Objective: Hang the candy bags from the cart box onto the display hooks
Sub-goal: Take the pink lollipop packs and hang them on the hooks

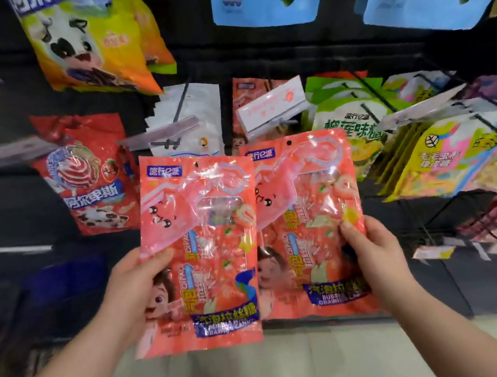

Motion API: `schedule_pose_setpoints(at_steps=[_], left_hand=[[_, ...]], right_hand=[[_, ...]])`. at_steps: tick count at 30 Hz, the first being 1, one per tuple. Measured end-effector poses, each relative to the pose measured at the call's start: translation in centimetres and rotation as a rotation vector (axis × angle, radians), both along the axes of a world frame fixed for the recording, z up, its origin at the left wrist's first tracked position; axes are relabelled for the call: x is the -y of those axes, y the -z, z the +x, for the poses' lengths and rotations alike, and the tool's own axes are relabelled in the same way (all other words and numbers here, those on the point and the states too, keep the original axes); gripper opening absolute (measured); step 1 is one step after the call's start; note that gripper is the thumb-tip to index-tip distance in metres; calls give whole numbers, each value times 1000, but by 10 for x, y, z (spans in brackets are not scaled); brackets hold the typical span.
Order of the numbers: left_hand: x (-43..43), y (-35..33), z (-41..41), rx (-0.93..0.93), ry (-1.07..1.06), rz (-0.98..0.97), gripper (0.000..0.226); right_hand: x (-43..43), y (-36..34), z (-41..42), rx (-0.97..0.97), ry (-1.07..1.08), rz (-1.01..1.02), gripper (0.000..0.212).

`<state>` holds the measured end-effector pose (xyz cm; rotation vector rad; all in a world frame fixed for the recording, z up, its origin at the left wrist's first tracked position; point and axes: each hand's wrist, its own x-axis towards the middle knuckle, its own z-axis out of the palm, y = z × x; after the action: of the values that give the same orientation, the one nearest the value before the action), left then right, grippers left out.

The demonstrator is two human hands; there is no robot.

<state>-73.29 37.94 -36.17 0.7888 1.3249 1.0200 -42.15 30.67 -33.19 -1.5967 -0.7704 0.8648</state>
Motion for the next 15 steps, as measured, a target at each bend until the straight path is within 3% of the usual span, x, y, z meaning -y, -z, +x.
schedule_pose_setpoints(at_steps=[10,15], left_hand=[[10,6,4,-30,-154,29,7],[10,1,3,-46,-150,24,10]], right_hand=[[-27,14,10,-63,-78,33,15],[-30,16,9,-101,-91,42,13]])
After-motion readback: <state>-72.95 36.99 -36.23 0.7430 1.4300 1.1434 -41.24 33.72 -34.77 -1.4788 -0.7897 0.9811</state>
